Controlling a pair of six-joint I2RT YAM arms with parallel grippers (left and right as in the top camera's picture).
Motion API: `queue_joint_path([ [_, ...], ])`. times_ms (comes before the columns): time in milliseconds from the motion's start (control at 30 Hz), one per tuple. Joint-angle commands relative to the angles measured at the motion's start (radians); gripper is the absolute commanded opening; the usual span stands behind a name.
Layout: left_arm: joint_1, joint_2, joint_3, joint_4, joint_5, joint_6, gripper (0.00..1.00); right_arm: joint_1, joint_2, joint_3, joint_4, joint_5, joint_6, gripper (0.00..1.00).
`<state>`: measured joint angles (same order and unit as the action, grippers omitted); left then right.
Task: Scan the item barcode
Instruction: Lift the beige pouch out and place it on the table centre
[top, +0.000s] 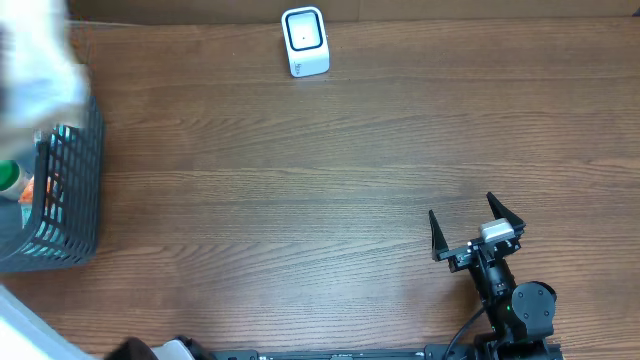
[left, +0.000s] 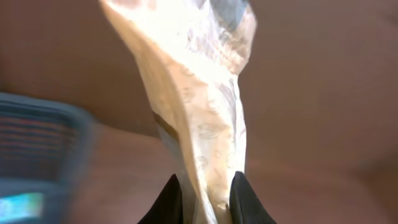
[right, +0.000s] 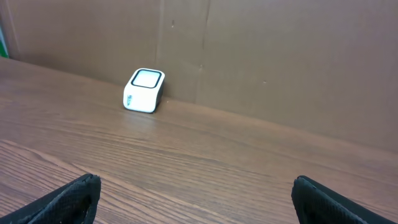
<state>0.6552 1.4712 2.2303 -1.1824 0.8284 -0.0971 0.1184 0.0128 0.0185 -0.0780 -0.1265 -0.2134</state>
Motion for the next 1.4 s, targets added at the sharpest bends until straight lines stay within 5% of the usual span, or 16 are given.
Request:
queue_joint_path([
  [0,-0.159,0.006,-0.003,-0.108,-0.012,0.079,0.11,-0.003,-0.010,-0.010,0.006,0.006,0.006,1.00],
  [233,-0.522,0.062,-0.189,-0.224,-0.182,0.154,0.12,-0.003,-0.010,-0.010,0.006,0.006,0.006,1.00],
  [467,-0.710,0.159,-0.587,-0.006,-0.103,0.122,0.12,-0.003,-0.010,-0.010,0.006,0.006,0.006,1.00],
  [767,-0.787,0.312,-0.942,0.377,-0.055,0.006,0.12,-0.003,-0.010,-0.010,0.006,0.006,0.006,1.00],
  [1100,-0.723,0.232,-0.787,0.320,-0.184,0.006,0.18,-0.003,-0.010,-0.010,0.006,0.006,0.006,1.00],
  [1233,-0.661,0.153,-0.589,0.201,-0.316,0.008,0.40,-0.003,-0.010,-0.010,0.006,0.006,0.006,1.00],
  [1300,-0.615,0.118,-0.489,0.162,-0.367,0.036,0.72,-0.003,-0.010,-0.010,0.006,0.006,0.006,1.00],
  [1333,-0.577,0.093,-0.425,0.150,-0.393,0.055,1.00,-0.003,-0.010,-0.010,0.006,0.006,0.006,1.00],
  [1367,-0.552,0.078,-0.393,0.146,-0.411,0.056,0.99,-0.003,-0.010,-0.010,0.006,0.006,0.006,1.00],
])
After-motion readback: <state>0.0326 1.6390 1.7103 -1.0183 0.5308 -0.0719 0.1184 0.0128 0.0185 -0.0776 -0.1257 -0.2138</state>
